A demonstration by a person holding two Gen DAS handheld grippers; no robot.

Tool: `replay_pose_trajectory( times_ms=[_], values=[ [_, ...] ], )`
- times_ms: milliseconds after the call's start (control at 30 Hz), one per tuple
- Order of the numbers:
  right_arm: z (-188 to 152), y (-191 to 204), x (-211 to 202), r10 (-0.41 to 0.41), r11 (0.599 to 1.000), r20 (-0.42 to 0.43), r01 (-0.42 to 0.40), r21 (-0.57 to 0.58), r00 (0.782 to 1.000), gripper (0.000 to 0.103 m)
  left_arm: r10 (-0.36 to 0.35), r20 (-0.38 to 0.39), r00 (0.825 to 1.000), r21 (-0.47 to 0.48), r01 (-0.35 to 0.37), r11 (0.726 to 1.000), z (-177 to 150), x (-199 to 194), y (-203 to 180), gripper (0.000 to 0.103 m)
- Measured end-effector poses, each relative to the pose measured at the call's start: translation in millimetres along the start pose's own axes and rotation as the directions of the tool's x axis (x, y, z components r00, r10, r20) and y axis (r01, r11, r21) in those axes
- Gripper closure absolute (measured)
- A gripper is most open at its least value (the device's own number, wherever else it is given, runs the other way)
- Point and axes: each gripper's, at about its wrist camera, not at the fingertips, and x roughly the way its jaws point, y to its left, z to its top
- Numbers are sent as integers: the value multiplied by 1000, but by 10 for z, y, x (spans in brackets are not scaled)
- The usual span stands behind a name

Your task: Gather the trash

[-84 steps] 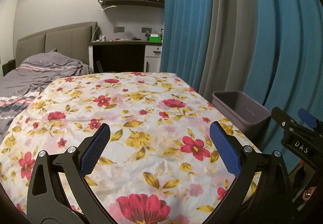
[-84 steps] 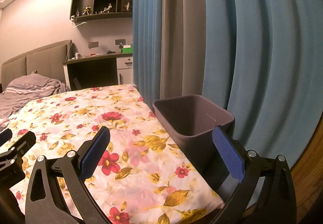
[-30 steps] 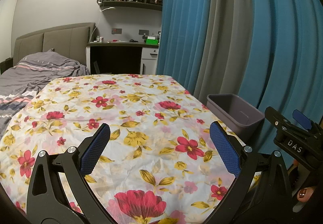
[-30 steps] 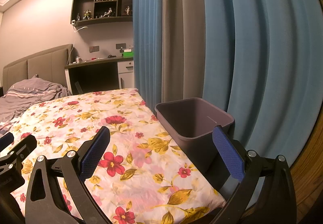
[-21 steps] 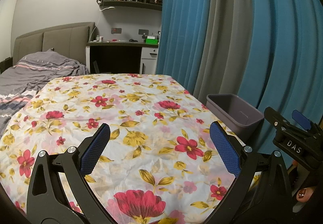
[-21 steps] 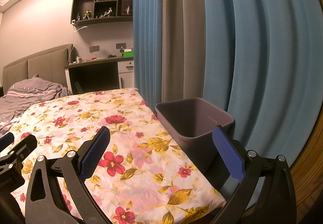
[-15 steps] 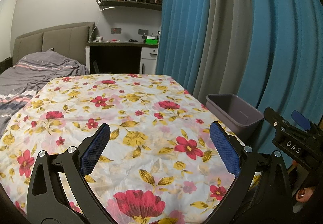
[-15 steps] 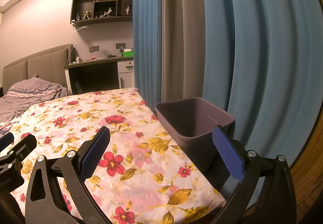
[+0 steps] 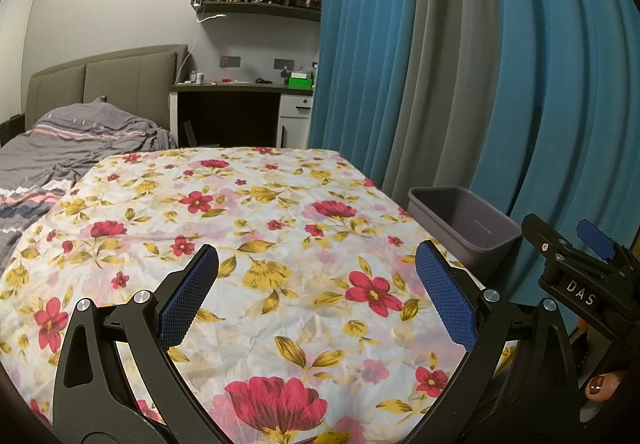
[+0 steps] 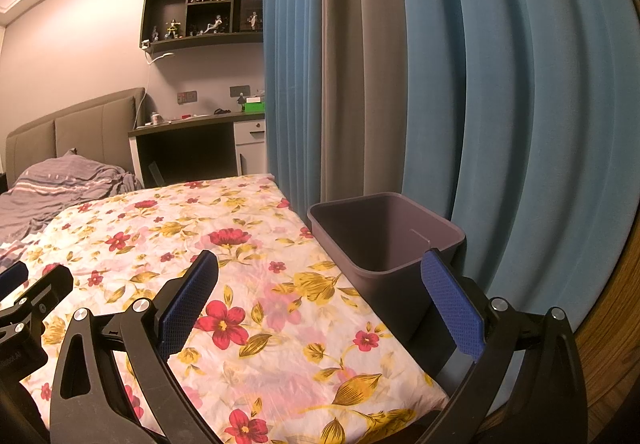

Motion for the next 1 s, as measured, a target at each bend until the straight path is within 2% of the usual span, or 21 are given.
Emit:
replay_pose_trajectory(
  times_ms=[1000],
  values=[
    [1, -6, -6, 1, 1000, 0, -1, 3, 1000, 6, -11, 8, 1000, 1, 11, 1000, 37, -12, -103, 6]
  ],
)
